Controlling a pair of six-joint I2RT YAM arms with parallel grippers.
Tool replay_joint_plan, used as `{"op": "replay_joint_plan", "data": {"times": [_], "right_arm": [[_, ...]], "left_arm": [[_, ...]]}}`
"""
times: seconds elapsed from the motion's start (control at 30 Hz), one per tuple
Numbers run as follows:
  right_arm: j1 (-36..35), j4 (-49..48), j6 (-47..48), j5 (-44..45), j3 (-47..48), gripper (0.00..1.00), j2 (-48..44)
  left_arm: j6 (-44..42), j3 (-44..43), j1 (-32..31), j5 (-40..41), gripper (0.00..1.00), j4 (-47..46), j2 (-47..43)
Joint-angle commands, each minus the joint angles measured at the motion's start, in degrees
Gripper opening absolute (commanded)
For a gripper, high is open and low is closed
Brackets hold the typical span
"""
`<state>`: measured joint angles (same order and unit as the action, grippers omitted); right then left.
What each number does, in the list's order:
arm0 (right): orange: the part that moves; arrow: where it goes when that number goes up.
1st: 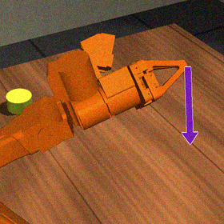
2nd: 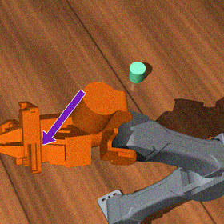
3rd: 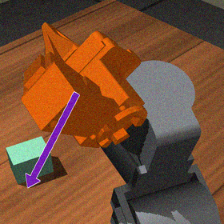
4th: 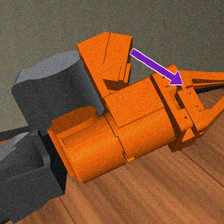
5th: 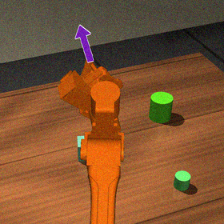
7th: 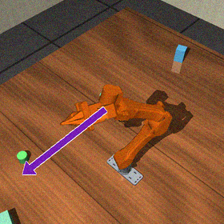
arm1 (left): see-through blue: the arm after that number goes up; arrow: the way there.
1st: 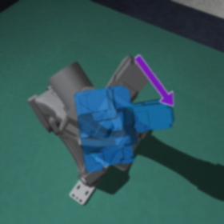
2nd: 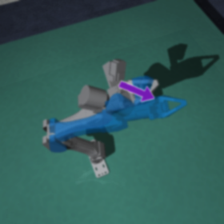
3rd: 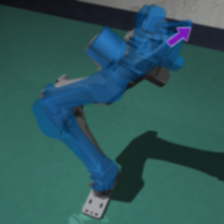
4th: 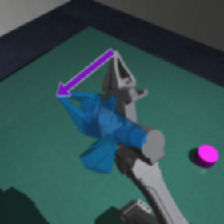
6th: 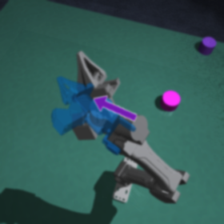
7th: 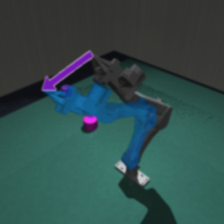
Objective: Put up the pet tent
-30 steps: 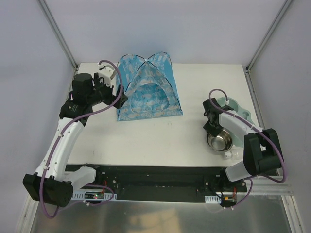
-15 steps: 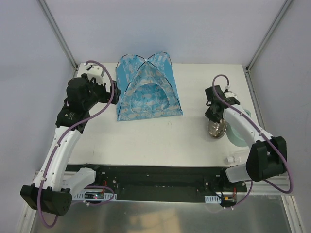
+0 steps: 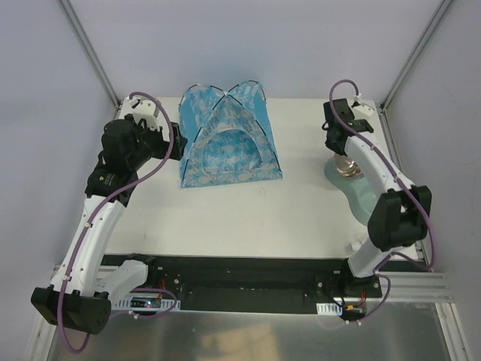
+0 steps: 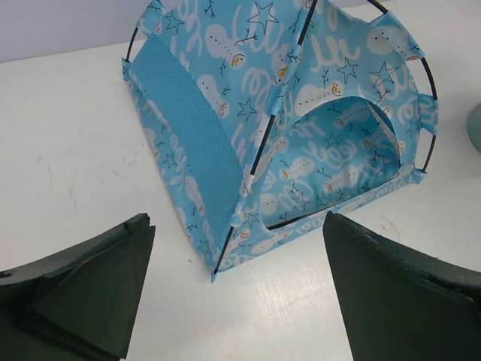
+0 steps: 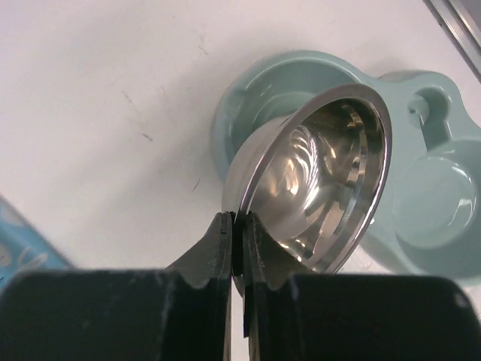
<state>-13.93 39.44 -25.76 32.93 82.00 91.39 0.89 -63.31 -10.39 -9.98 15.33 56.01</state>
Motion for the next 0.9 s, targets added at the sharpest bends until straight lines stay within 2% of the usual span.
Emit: {"op": "replay_joint_plan", "data": {"times": [0.0,0.3,0.33,0.43,0.5,0.67,0.77,0.87], "right_arm": [[0.92,0.46,5.54,3.90,5.36,0.00,7.99],[2.15,1.51,5.37,2.67,6.68,0.01,16.09],[2.33,1.52,5.37,2.58,6.77,0.04,16.53],[2.42,2.48,4.75,1.36,7.47,0.23,17.06],[2.42,3.53,4.31,0.39,7.74,0.41,16.45],[3.29,3.54,3.09,-1.63,5.55,0.71,10.57],[4.87,3.62,1.16,-4.18,2.91,0.80,6.27],[7.07,4.76,-2.88,-6.64,-0.68,0.85,1.26]], "left_arm": [[3.59,-3.84,0.20,-3.28,0.98,-0.57,1.47],[2.90,-4.10,0.20,-5.58,0.97,-0.57,2.09],[2.55,-4.10,0.20,-5.49,0.97,-0.57,1.91],[2.02,-4.19,0.20,-5.49,0.98,-0.57,1.91],[1.93,-4.28,0.20,-5.49,0.98,-0.57,1.91],[2.02,-4.19,0.20,-6.37,0.99,-0.65,1.91],[2.10,-3.93,0.20,-5.41,0.99,-0.57,1.91],[2.28,-3.93,0.20,-4.44,0.99,-0.57,1.91]]}}
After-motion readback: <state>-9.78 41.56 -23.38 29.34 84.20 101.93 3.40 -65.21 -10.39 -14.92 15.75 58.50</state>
